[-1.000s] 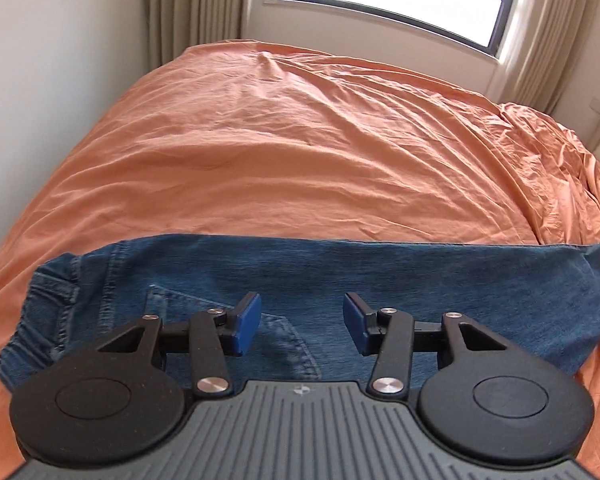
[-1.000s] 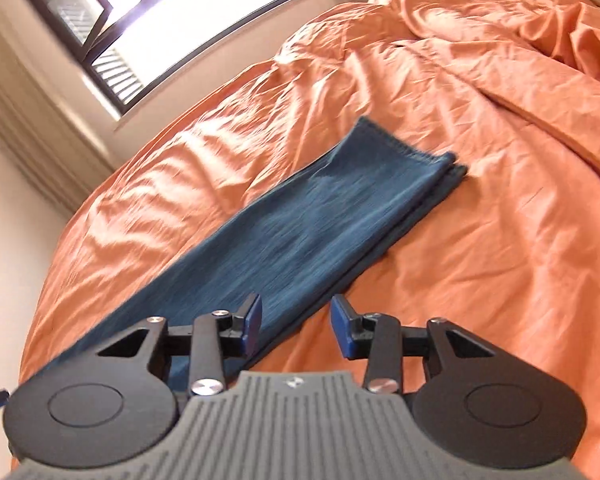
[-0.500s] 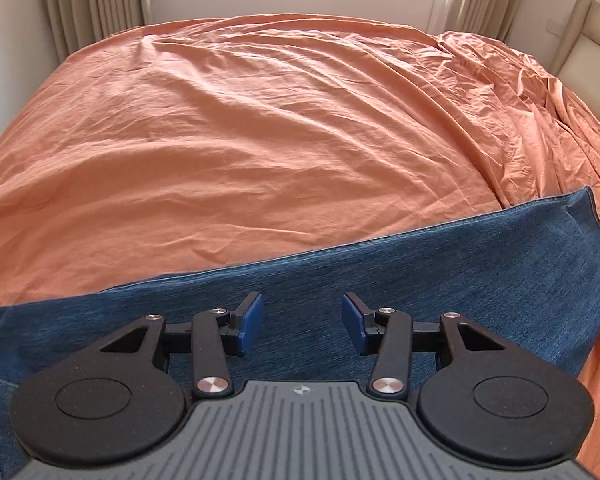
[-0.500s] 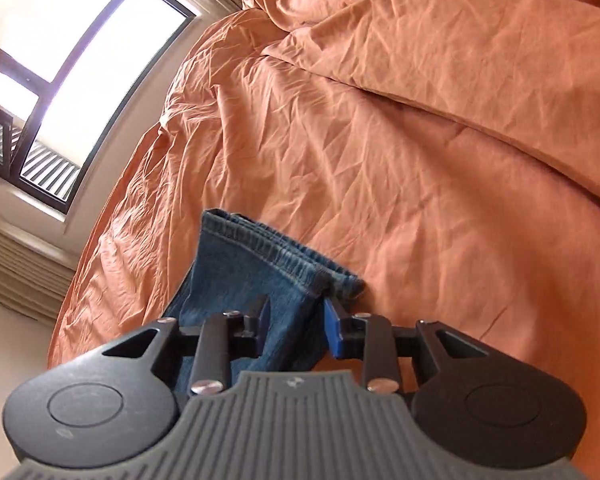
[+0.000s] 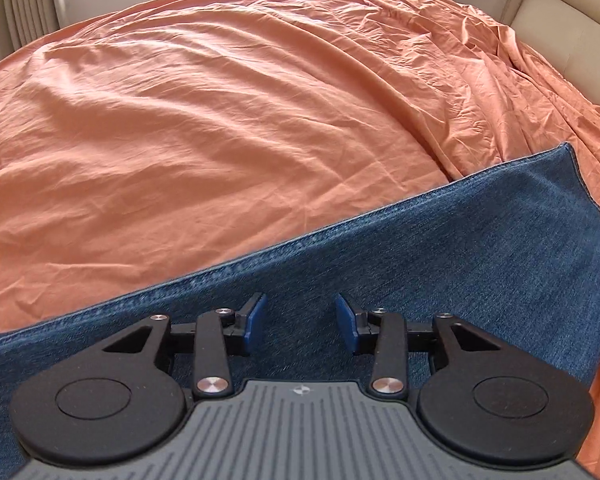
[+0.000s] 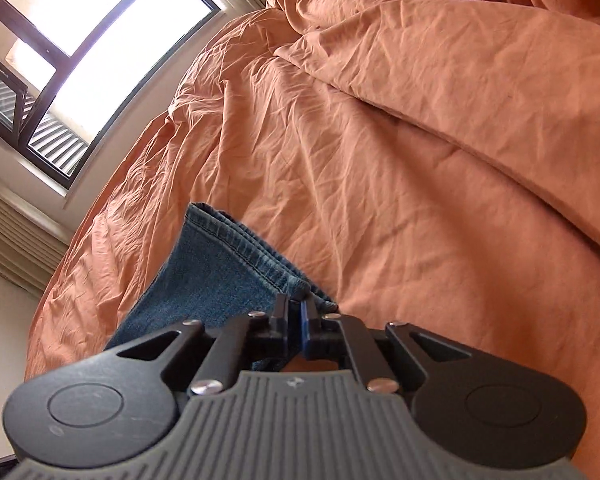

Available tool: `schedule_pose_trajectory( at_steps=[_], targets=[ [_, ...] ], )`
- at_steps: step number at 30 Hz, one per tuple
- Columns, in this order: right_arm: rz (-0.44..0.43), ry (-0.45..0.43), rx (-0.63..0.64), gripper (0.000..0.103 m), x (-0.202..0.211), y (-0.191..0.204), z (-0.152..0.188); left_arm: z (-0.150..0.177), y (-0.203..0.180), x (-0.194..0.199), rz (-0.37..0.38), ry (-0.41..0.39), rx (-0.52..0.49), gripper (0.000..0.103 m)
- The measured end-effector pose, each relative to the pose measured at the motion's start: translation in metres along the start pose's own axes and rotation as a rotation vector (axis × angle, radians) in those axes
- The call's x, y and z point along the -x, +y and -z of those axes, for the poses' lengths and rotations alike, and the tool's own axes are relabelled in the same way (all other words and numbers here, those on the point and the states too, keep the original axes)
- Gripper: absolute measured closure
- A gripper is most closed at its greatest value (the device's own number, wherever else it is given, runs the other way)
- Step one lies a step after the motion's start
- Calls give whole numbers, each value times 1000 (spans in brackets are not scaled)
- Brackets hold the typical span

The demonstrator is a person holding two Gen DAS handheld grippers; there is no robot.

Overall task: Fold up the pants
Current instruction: 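Lift the hems with the right tool and carry them toward the waistband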

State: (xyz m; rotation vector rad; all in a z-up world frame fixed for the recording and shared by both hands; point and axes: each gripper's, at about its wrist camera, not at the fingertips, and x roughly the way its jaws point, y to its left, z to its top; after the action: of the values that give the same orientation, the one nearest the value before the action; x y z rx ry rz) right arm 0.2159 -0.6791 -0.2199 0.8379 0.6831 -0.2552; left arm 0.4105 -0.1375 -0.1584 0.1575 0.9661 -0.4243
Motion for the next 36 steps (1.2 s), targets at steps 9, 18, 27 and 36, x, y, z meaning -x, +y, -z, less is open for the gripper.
schedule_pose_trajectory(
  at_steps=[9,18,27,36],
  targets=[
    [-93,110,-87,66,12,-13,19,-25,-23,-34,-23,-23,-60,56],
    [-173,89,-327,70,-20,-42,12,-43,-35,-36,-6,-58,-38,62],
    [-213,42,-322,90,-23,-44,9,-43,-67,-17,78,-40,-138,73],
    [-134,20,-122,93,-9,-13,-2,-48,-72,-57,3,-7,-157,86]
  ],
)
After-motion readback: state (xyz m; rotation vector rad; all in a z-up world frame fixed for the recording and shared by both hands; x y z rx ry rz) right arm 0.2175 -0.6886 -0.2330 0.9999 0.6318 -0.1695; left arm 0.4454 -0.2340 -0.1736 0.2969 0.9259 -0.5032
